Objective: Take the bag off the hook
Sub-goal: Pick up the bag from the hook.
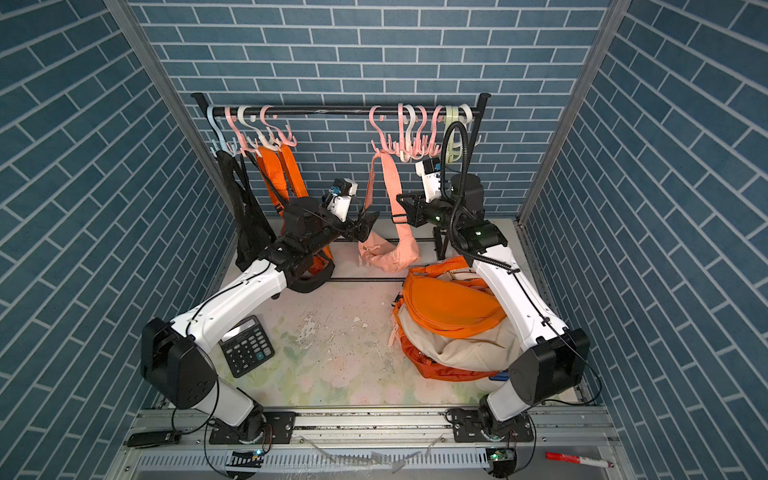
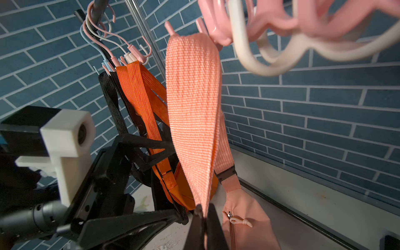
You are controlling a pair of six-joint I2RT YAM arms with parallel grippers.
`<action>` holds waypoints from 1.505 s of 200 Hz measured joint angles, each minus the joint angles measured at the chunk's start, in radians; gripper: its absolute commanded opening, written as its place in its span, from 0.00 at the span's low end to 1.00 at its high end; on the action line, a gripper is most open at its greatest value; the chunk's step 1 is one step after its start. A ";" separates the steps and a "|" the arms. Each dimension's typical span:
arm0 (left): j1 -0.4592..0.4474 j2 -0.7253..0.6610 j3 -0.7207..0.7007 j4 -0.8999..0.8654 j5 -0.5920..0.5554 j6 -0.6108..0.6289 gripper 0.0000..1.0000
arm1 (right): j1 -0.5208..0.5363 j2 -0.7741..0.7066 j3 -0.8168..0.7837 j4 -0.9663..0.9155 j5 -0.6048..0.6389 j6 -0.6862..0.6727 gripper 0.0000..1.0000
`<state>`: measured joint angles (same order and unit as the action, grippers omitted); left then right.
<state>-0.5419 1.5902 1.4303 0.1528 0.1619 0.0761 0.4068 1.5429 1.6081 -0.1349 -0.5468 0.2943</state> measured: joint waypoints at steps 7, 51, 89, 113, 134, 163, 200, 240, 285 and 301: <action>0.000 0.013 0.008 0.003 0.000 0.003 0.94 | 0.000 0.000 0.000 0.000 -0.003 0.002 0.00; 0.005 0.107 0.098 0.021 -0.001 0.015 0.91 | -0.002 -0.004 0.000 -0.006 -0.021 0.015 0.00; 0.018 0.172 0.163 0.030 0.000 0.021 0.87 | -0.002 -0.004 0.000 -0.009 -0.030 0.016 0.00; 0.027 0.209 0.189 0.039 0.002 0.021 0.83 | -0.002 -0.004 0.000 -0.011 -0.037 0.016 0.00; 0.036 0.243 0.213 0.043 0.005 0.020 0.76 | -0.002 -0.004 0.000 -0.014 -0.042 0.016 0.00; 0.052 0.284 0.251 0.045 0.021 0.017 0.44 | -0.002 -0.004 0.003 -0.017 -0.046 0.016 0.00; 0.066 0.307 0.286 0.038 0.053 0.028 0.01 | -0.002 -0.002 0.027 -0.039 -0.053 0.017 0.00; 0.068 0.307 0.289 0.040 0.084 0.029 0.00 | -0.002 0.011 0.052 -0.065 -0.057 0.024 0.00; 0.070 0.272 0.281 0.024 0.088 0.034 0.00 | -0.002 0.046 0.088 -0.074 -0.060 0.043 0.00; 0.072 0.246 0.281 0.016 0.087 0.034 0.00 | -0.002 0.053 0.101 -0.075 -0.060 0.049 0.00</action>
<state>-0.4698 1.8362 1.7115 0.1684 0.2489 0.1104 0.4046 1.5955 1.7096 -0.2096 -0.6071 0.3435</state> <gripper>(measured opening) 0.054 0.049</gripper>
